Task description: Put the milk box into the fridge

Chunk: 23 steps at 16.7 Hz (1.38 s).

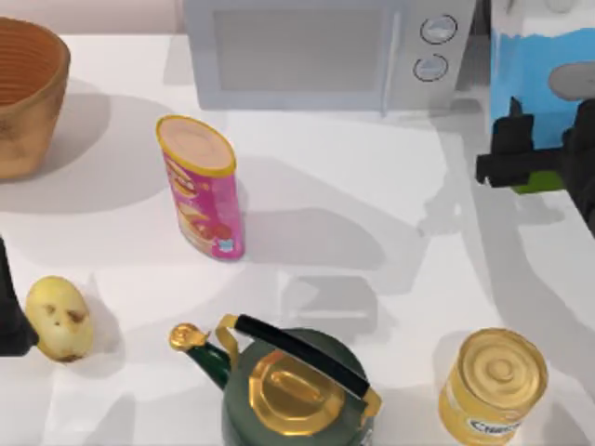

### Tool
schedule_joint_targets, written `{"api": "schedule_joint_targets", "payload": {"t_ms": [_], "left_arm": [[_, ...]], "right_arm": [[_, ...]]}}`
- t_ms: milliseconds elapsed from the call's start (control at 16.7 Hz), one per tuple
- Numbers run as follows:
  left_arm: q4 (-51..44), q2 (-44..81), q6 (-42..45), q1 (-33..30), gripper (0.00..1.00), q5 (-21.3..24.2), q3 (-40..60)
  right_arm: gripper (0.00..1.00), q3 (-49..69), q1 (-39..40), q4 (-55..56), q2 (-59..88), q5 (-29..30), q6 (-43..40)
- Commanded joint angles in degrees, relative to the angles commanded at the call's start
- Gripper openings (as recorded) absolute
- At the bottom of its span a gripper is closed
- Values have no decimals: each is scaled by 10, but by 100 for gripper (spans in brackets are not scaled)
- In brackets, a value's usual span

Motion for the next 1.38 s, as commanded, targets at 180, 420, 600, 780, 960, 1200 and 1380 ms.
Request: {"api": "schedule_joint_targets", "payload": {"t_ms": [180, 420, 600, 780, 960, 1200, 1380], "left_arm": [[0, 0, 0, 0, 100, 0, 0], [0, 0, 0, 0, 100, 0, 0], [0, 0, 0, 0, 100, 0, 0], [0, 0, 0, 0, 100, 0, 0], [0, 0, 0, 0, 100, 0, 0], [0, 0, 0, 0, 100, 0, 0], [0, 0, 0, 0, 100, 0, 0]], "right_arm": [[0, -72, -33, -36, -189, -65, -4], [0, -154, -81, -93, -460, -136, -8], [0, -231, -152, -159, -606, -194, -13], [0, -301, -227, -221, -696, -234, -18], [0, -331, -265, -251, -733, -250, -22], [0, -333, -267, -252, -735, -249, -22], [0, -328, -264, -247, -727, -249, -19]]}}
